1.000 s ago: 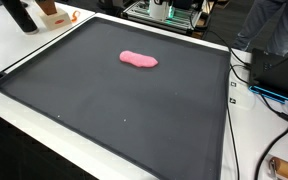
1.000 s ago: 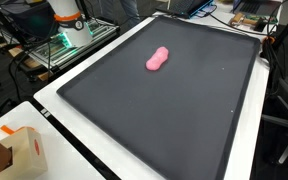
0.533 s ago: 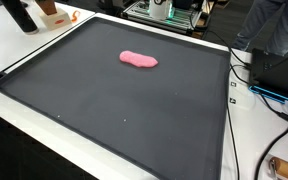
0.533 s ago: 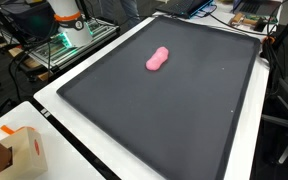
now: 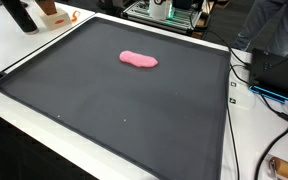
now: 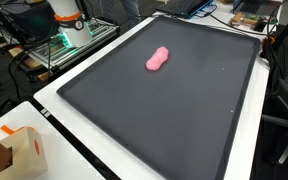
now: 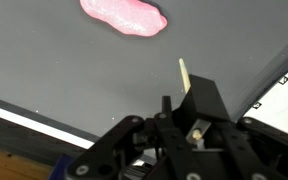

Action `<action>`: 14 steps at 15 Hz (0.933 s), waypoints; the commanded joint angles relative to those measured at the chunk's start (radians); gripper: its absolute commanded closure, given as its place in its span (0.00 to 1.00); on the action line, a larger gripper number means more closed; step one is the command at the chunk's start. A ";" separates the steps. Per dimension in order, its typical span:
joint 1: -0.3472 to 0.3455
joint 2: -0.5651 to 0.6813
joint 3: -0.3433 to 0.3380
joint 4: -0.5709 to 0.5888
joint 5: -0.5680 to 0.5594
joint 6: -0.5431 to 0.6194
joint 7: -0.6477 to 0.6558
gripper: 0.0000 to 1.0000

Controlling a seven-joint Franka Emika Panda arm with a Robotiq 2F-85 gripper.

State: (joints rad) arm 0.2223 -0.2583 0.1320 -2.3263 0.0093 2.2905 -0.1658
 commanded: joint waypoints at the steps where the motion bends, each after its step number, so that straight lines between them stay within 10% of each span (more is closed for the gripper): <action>1: -0.008 0.000 0.008 0.001 0.003 -0.002 -0.001 0.75; 3: -0.008 0.000 0.008 0.001 0.003 -0.002 -0.002 0.94; 14: -0.027 0.078 -0.034 -0.178 0.025 0.297 -0.063 0.94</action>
State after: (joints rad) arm 0.2036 -0.1957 0.1011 -2.4397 0.0093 2.4972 -0.1958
